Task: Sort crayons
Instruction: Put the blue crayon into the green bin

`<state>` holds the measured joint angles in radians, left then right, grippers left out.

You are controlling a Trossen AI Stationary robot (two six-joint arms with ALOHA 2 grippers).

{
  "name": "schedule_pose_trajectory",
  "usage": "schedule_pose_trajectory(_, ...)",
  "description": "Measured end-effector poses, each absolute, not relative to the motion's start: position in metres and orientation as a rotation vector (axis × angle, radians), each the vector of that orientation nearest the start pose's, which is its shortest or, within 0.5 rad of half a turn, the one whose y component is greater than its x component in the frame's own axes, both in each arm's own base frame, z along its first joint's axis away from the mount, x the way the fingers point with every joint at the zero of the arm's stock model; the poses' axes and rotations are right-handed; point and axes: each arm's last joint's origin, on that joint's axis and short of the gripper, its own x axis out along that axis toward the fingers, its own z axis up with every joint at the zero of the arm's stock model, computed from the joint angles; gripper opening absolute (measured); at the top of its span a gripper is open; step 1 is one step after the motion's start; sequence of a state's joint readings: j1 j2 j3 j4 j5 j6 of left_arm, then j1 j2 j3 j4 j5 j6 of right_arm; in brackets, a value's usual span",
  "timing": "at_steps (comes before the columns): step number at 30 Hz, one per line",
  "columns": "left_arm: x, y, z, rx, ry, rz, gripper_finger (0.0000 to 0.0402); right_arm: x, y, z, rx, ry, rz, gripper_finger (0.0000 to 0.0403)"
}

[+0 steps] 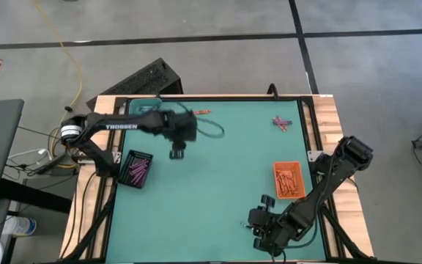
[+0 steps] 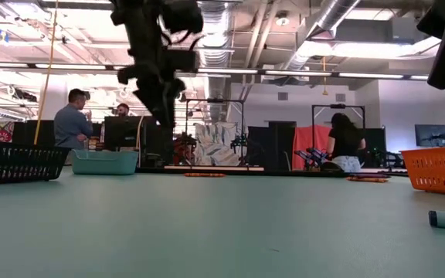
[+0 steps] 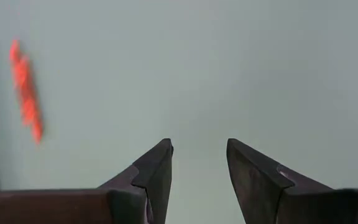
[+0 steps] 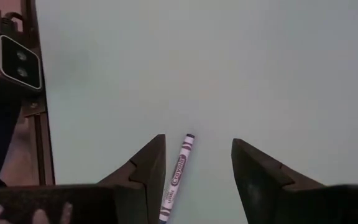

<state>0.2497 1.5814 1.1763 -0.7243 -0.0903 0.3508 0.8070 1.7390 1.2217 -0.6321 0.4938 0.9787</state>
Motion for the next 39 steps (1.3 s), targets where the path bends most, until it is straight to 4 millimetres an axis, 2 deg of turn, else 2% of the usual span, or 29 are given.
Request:
schedule_pose_trajectory(5,0.32,0.027,0.242,0.318,1.053,-0.037,0.0142,0.25,0.248,0.205,0.224,0.903,-0.156,0.0175)
schedule_pose_trajectory(9,0.326,-0.01,0.243,0.392,0.984,-0.138,0.0142,0.252,0.257,0.185,0.241,0.942,-0.166,0.0175)
schedule_pose_trajectory(13,0.33,-0.037,0.24,0.464,0.943,-0.221,0.0142,0.249,0.264,0.168,0.306,1.012,-0.195,0.0175)
schedule_pose_trajectory(21,0.335,-0.051,0.228,0.446,0.956,-0.273,0.0142,0.247,0.27,0.151,0.309,1.06,-0.228,0.0171)
schedule_pose_trajectory(27,0.342,-0.062,0.196,0.428,1.069,-0.293,0.0142,0.249,0.271,0.135,0.289,1.115,-0.241,0.0148)
schedule_pose_trajectory(34,0.348,-0.089,0.169,0.475,1.083,-0.354,0.0142,0.252,0.276,0.129,0.254,1.145,-0.258,0.0096)
schedule_pose_trajectory(39,0.35,-0.11,0.164,0.519,1.028,-0.418,0.0142,0.252,0.276,0.128,0.251,1.15,-0.261,0.0043)
